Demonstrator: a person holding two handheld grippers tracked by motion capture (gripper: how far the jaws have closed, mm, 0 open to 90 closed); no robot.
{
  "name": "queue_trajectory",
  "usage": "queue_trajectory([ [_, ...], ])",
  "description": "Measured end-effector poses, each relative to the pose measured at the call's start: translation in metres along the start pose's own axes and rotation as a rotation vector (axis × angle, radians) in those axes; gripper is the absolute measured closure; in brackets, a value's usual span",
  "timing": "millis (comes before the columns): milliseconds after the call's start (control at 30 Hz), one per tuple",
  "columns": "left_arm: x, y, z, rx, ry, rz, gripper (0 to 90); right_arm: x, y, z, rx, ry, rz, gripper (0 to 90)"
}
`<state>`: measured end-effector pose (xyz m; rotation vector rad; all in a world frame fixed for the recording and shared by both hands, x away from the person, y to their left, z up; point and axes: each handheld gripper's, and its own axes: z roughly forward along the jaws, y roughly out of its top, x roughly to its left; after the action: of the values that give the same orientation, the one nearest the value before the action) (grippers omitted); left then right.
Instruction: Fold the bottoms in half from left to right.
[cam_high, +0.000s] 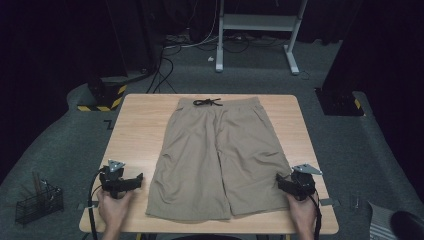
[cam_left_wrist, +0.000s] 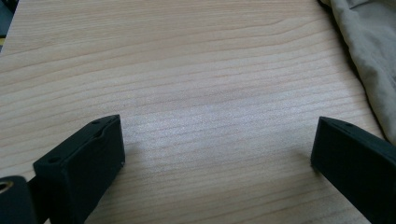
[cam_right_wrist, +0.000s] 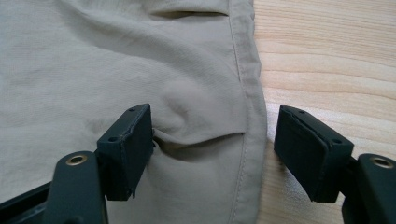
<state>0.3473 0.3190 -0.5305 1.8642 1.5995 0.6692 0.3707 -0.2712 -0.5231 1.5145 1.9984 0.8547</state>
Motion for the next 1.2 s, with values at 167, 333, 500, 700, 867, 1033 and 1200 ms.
queue_trajectory([
  [167, -0.0001, 0.0, 0.0, 0.0, 0.0, 0.001, 2.9, 0.0, 0.0, 0.0, 0.0, 0.0, 0.0, 28.0],
  [333, -0.0001, 0.0, 0.0001, -0.001, -0.002, 0.002, 2.9, 0.0001, 0.0, 0.0, 0.0, 0.0, 0.001, 27.9],
  [500, -0.0003, 0.0, 0.0, -0.002, -0.006, 0.007, 2.9, -0.0001, 0.0001, 0.0001, 0.0, 0.001, 0.0, 27.9],
  [700, -0.0006, 0.0, 0.0001, -0.002, -0.011, 0.01, 2.9, -0.0002, 0.0001, 0.0002, 0.0, 0.002, 0.0, 27.8],
  [867, -0.0007, -0.0004, -0.0009, -0.004, -0.011, 0.013, 4.3, -0.0005, 0.0003, 0.0002, 0.001, 0.004, 0.0, 27.7],
  [1033, -0.0016, -0.0009, -0.0014, -0.005, -0.009, 0.011, 4.3, 0.0002, 0.0003, 0.0003, 0.003, 0.004, 0.0, 26.2],
  [1200, -0.0055, -0.0013, -0.0019, -0.006, -0.014, 0.008, 4.5, 0.0003, -0.0006, -0.0011, 0.005, 0.013, -0.006, 27.0],
])
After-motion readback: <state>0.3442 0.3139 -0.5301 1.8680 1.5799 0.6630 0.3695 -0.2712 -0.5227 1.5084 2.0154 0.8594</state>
